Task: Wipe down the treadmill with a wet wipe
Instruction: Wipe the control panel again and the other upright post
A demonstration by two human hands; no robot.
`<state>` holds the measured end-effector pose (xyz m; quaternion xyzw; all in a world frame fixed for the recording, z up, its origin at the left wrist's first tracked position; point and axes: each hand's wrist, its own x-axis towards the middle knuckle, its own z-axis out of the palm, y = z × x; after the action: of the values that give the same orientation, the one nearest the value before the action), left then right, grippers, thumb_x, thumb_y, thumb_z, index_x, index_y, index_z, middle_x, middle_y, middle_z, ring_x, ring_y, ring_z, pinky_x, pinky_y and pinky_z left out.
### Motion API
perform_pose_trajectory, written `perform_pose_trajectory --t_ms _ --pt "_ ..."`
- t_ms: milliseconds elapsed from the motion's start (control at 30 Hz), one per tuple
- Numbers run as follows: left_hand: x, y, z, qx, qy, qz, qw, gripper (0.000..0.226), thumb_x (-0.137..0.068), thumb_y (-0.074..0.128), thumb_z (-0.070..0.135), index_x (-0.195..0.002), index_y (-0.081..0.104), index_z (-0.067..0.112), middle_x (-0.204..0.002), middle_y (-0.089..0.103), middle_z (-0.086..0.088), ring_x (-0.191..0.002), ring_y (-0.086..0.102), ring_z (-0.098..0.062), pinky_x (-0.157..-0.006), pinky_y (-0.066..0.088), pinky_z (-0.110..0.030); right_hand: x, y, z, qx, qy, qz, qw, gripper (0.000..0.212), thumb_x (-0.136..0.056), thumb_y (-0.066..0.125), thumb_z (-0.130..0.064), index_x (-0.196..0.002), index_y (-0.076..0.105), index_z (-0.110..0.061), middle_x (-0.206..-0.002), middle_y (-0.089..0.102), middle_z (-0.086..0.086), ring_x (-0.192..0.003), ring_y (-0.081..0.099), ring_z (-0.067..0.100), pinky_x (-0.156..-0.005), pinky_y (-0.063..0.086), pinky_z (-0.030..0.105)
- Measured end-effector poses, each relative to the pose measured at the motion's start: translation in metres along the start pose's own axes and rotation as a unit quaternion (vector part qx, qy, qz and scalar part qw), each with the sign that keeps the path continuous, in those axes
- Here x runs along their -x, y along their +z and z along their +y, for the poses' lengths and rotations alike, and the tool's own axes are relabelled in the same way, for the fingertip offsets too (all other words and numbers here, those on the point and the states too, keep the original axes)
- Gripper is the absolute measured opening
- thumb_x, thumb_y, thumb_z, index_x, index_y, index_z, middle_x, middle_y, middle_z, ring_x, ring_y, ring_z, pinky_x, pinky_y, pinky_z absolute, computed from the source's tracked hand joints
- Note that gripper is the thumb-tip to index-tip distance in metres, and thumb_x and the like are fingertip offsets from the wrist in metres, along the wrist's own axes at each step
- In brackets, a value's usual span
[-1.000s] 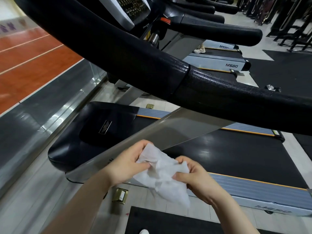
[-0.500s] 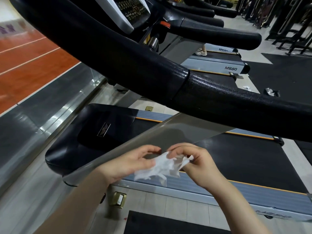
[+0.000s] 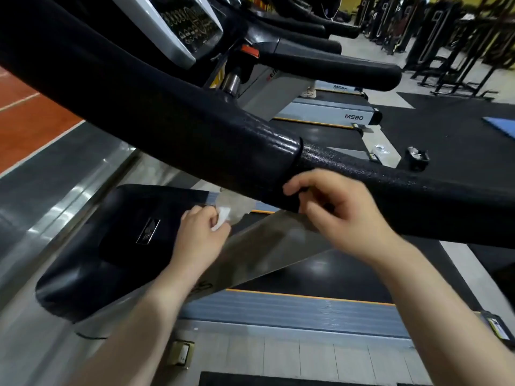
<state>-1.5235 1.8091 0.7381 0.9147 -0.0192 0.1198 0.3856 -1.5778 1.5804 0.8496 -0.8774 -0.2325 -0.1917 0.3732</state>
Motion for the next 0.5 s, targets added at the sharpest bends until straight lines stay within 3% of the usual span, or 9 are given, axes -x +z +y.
perform_pose_trajectory --t_ms 33,100,133,200,267,367,433,500 --pt "-0.001 0.011 0.009 0.017 0.012 0.007 1.000 0.029 -0.082 0.063 0.009 -0.063 0.043 0.017 -0.079 0.046 -0.001 -0.082 0.049 -0.030 -0.066 0.029 -0.033 -0.011 -0.005 -0.003 0.041 -0.031 0.044 0.998 0.032 -0.082 0.054 0.007 -0.100 0.067 -0.016 -0.091 0.063 -0.020 -0.080 0.058 0.001 -0.074 0.043 0.015" --pt "0.000 0.038 0.022 0.056 0.029 -0.010 0.998 0.011 -0.084 0.061 0.001 -0.086 0.057 0.012 -0.100 0.053 -0.010 -0.095 0.055 -0.037 -0.080 0.040 -0.032 -0.028 -0.008 -0.004 0.151 -0.078 0.117 0.978 0.028 -0.079 0.052 0.006 -0.099 0.065 -0.009 -0.093 0.062 -0.004 -0.083 0.055 0.011 -0.072 0.044 0.022" --pt "0.004 0.050 0.028 0.081 0.045 -0.017 0.996 0.015 -0.085 0.059 0.000 -0.097 0.057 0.009 -0.103 0.054 -0.011 -0.097 0.056 -0.038 -0.081 0.041 -0.028 -0.034 -0.005 -0.003 0.209 -0.097 0.139 0.963 0.025 -0.079 0.053 0.003 -0.099 0.064 -0.007 -0.095 0.061 0.001 -0.085 0.055 0.018 -0.071 0.045 0.029" --pt "0.011 0.069 0.039 0.165 0.066 -0.019 0.984 0.023 -0.084 0.050 0.002 -0.103 0.049 0.015 -0.093 0.054 -0.002 -0.090 0.057 -0.033 -0.074 0.036 -0.020 -0.040 0.001 0.004 0.290 -0.122 0.133 0.940 0.024 -0.083 0.054 -0.008 -0.105 0.065 -0.008 -0.105 0.062 0.007 -0.094 0.055 0.028 -0.076 0.042 0.037" --pt "0.019 0.076 0.051 0.226 0.034 -0.036 0.973 0.040 -0.084 0.045 0.012 -0.121 0.046 0.025 -0.104 0.061 0.009 -0.096 0.059 -0.022 -0.077 0.039 -0.022 -0.045 0.006 0.008 0.314 -0.096 0.104 0.939 0.030 -0.091 0.051 -0.021 -0.117 0.062 -0.011 -0.117 0.061 0.006 -0.105 0.055 0.027 -0.088 0.039 0.039" --pt "0.034 0.089 0.057 0.244 0.068 -0.025 0.967 0.057 -0.090 0.045 0.024 -0.145 0.037 0.037 -0.142 0.050 0.011 -0.130 0.049 -0.009 -0.105 0.038 -0.027 -0.050 0.008 0.008 0.337 -0.039 0.087 0.937 0.042 -0.099 0.040 -0.038 -0.131 0.055 -0.015 -0.124 0.062 0.001 -0.109 0.057 0.024 -0.089 0.042 0.035" --pt "0.044 0.100 0.062 0.216 0.118 -0.012 0.969 0.052 -0.096 0.039 0.033 -0.147 0.039 0.026 -0.155 0.039 0.002 -0.146 0.031 -0.011 -0.119 0.026 -0.034 -0.049 0.009 0.008 0.343 -0.037 0.079 0.935 0.046 -0.100 0.036 -0.041 -0.134 0.053 -0.015 -0.127 0.061 0.000 -0.108 0.057 0.022 -0.088 0.041 0.033" --pt "0.048 0.114 0.067 0.178 0.129 0.009 0.975 0.051 -0.103 0.032 0.039 -0.143 0.048 0.012 -0.153 0.042 -0.004 -0.146 0.030 -0.015 -0.119 0.025 -0.036 -0.047 0.009 0.008 0.339 -0.041 0.078 0.937 0.047 -0.101 0.036 -0.042 -0.136 0.052 -0.015 -0.128 0.061 0.000 -0.108 0.056 0.022 -0.089 0.041 0.033"
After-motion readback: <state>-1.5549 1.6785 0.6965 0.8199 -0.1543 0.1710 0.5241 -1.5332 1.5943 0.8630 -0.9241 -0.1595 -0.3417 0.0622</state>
